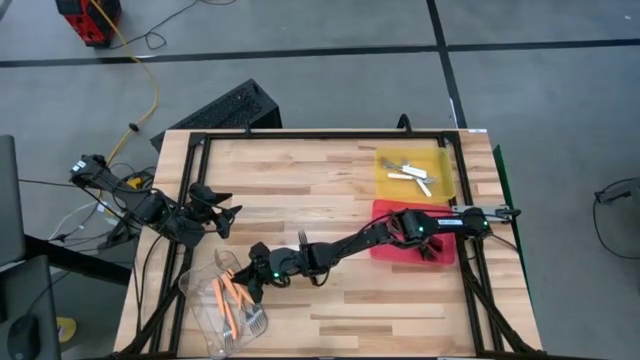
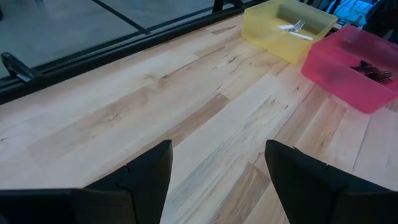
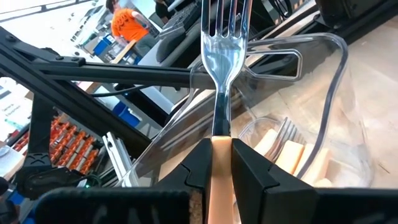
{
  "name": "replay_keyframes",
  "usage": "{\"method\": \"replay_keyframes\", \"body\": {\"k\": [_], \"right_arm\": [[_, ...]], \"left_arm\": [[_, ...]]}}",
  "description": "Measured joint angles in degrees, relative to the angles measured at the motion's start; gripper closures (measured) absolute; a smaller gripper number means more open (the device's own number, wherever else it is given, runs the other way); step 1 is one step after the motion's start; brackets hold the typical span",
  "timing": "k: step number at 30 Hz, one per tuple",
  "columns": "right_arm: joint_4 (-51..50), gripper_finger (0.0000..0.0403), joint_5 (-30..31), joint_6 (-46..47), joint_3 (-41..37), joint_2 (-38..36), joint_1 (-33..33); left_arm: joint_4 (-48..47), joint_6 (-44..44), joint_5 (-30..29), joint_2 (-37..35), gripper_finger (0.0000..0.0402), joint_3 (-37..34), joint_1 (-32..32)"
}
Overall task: Sort silverware by color (type)
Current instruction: Put the orange fork into the transparent bin
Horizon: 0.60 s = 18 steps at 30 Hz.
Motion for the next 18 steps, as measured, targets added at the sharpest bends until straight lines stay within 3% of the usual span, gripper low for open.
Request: {"method": "replay_keyframes", "body": {"k": [12,18], "right_arm": [[0.50,0.0329,0.00,-1.47,0.00,0.00,0.06],[0.55,0.0290,0.02,-1.66,0.00,0.00,0.11]], "left_arm": [[0.00,0.00,0.02,0.00,0.0159,0.00,-0.02],[0.00,0.00,0.02,0.02,0.0159,0.00,0.00]]}}
